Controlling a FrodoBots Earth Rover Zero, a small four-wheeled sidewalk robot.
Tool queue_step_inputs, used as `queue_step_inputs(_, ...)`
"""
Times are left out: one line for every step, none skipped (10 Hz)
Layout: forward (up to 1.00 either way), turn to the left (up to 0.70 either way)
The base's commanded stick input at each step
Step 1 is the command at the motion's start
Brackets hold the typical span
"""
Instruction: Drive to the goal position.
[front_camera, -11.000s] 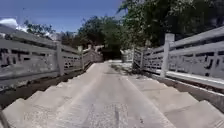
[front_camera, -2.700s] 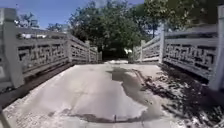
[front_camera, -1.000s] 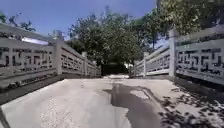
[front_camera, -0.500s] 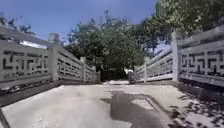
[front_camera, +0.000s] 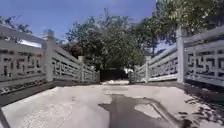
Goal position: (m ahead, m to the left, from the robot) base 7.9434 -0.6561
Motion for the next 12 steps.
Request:
queue_step_inputs(0.45,0.0)
queue_step_inputs(0.45,0.0)
queue_step_inputs(0.45,0.0)
queue_step_inputs(0.45,0.0)
queue_step_inputs(0.45,0.0)
queue_step_inputs(0.45,0.0)
queue_step_inputs(0.45,0.0)
queue_step_inputs(0.45,0.0)
queue_step_inputs(0.45,0.0)
queue_step_inputs(0.45,0.0)
queue_step_inputs(0.45,0.0)
queue_step_inputs(0.45,0.0)
